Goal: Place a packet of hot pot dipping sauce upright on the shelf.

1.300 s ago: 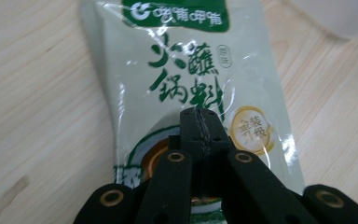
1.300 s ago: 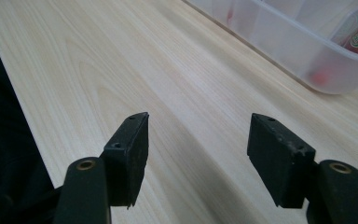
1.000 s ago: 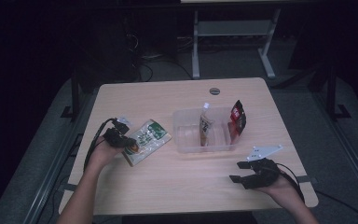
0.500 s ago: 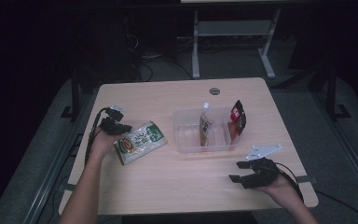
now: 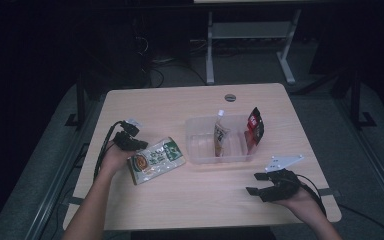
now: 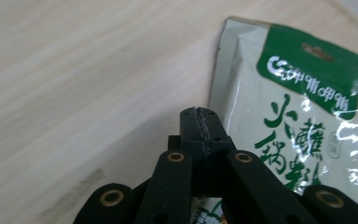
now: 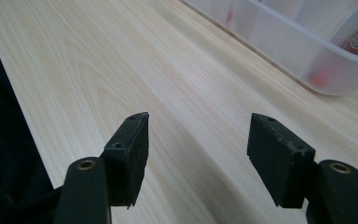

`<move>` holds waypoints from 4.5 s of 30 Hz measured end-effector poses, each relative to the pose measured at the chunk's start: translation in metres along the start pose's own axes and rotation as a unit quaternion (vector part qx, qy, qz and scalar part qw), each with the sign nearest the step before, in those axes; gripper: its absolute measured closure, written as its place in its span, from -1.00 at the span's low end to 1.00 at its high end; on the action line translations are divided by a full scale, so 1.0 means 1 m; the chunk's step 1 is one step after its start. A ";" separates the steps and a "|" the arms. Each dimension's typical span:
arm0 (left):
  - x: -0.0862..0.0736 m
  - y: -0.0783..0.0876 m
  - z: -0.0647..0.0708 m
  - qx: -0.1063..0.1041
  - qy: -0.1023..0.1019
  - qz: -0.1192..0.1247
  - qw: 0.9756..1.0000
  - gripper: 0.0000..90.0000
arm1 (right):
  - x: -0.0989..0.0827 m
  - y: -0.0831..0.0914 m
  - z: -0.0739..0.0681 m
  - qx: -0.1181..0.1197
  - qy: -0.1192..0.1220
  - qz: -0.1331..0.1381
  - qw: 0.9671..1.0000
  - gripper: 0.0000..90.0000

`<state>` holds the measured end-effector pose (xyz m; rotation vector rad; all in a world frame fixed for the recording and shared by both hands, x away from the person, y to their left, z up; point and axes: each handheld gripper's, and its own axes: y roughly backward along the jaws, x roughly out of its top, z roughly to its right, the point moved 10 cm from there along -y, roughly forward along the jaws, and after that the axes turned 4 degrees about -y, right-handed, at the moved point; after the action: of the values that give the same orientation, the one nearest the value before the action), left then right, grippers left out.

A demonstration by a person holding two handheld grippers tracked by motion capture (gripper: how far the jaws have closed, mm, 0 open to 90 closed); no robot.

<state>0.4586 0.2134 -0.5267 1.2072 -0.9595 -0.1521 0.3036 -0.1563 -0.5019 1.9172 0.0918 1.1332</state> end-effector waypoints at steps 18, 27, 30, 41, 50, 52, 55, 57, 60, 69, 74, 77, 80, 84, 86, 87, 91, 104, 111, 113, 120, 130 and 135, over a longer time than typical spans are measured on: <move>-0.013 0.003 0.077 -0.070 -0.103 -0.026 0.992 0.99 | 0.001 0.000 -0.001 -0.003 0.004 -0.001 1.000 -0.15; -0.018 0.006 0.115 -0.100 -0.126 -0.022 0.987 0.99 | 0.000 0.000 -0.001 -0.003 0.007 -0.002 1.000 -0.15; -0.018 0.008 0.122 -0.095 -0.134 -0.018 0.986 0.99 | 0.000 0.000 -0.002 -0.003 0.005 -0.005 1.000 -0.15; -0.034 0.046 0.120 -0.125 -0.134 0.048 0.982 0.49 | 0.000 -0.001 -0.001 -0.002 0.004 -0.004 1.000 -0.15; -0.053 0.037 0.125 -0.142 -0.167 0.034 0.975 -0.30 | 0.000 -0.004 -0.003 -0.001 0.011 -0.010 1.000 -0.15; -0.054 0.033 0.126 -0.141 -0.171 0.028 0.975 -0.33 | -0.001 -0.005 -0.003 0.000 0.011 -0.011 1.000 -0.15; -0.057 0.028 0.129 -0.148 -0.172 0.024 0.974 -0.34 | -0.001 -0.006 -0.003 0.001 0.011 -0.010 1.000 -0.15; -0.057 0.026 0.128 -0.151 -0.176 0.024 0.972 -0.35 | -0.001 -0.006 -0.002 0.001 0.012 -0.012 1.000 -0.15; -0.058 0.025 0.129 -0.157 -0.172 0.027 0.972 -0.35 | -0.001 -0.006 -0.003 0.002 0.012 -0.013 1.000 -0.15; -0.059 0.023 0.131 -0.159 -0.176 0.030 0.971 -0.29 | -0.001 -0.007 -0.004 0.002 0.012 -0.014 1.000 -0.15; -0.058 0.024 0.136 -0.160 -0.186 0.025 0.969 0.04 | -0.001 -0.007 -0.004 0.003 0.011 -0.016 1.000 -0.15; -0.057 0.024 0.135 -0.154 -0.185 0.025 0.970 0.20 | -0.001 -0.007 -0.004 0.003 0.011 -0.016 1.000 -0.15; -0.057 0.024 0.134 -0.150 -0.186 0.023 0.971 0.45 | -0.001 -0.008 -0.005 0.004 0.012 -0.017 1.000 -0.15; -0.057 0.025 0.134 -0.157 -0.190 0.026 0.969 0.78 | -0.001 -0.008 -0.005 0.004 0.010 -0.017 1.000 -0.15; -0.057 0.026 0.133 -0.161 -0.184 0.024 0.969 0.88 | -0.002 -0.009 -0.005 0.003 0.011 -0.018 1.000 -0.15; -0.057 0.026 0.134 -0.165 -0.178 0.027 0.970 0.91 | -0.001 -0.009 -0.005 0.005 0.010 -0.017 1.000 -0.15; -0.055 0.027 0.134 -0.177 -0.163 0.034 0.970 0.98 | 0.001 -0.012 -0.007 0.022 0.006 -0.012 1.000 -0.15; -0.050 0.032 0.135 -0.192 -0.151 0.055 0.968 0.99 | 0.029 -0.038 -0.024 0.096 -0.021 0.021 0.995 -0.18; -0.046 0.035 0.142 -0.202 -0.154 0.067 0.965 0.99 | 0.040 -0.056 -0.036 0.129 -0.025 0.024 0.991 -0.20; -0.044 0.036 0.145 -0.205 -0.159 0.071 0.963 0.99 | 0.043 -0.061 -0.039 0.135 -0.022 0.023 0.990 -0.20; -0.041 0.040 0.158 -0.215 -0.177 0.078 0.957 1.00 | 0.054 -0.082 -0.056 0.168 -0.010 0.014 0.986 -0.22; -0.036 0.045 0.169 -0.222 -0.191 0.089 0.952 1.00 | 0.056 -0.095 -0.066 0.185 -0.005 0.003 0.983 -0.25; -0.030 0.051 0.168 -0.218 -0.189 0.105 0.952 1.00 | 0.053 -0.096 -0.065 0.197 -0.019 0.002 0.980 -0.25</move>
<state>0.3040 0.1302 -0.4951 0.6730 -1.3004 -0.4145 0.3201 -0.0317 -0.5221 2.2860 0.3116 1.1446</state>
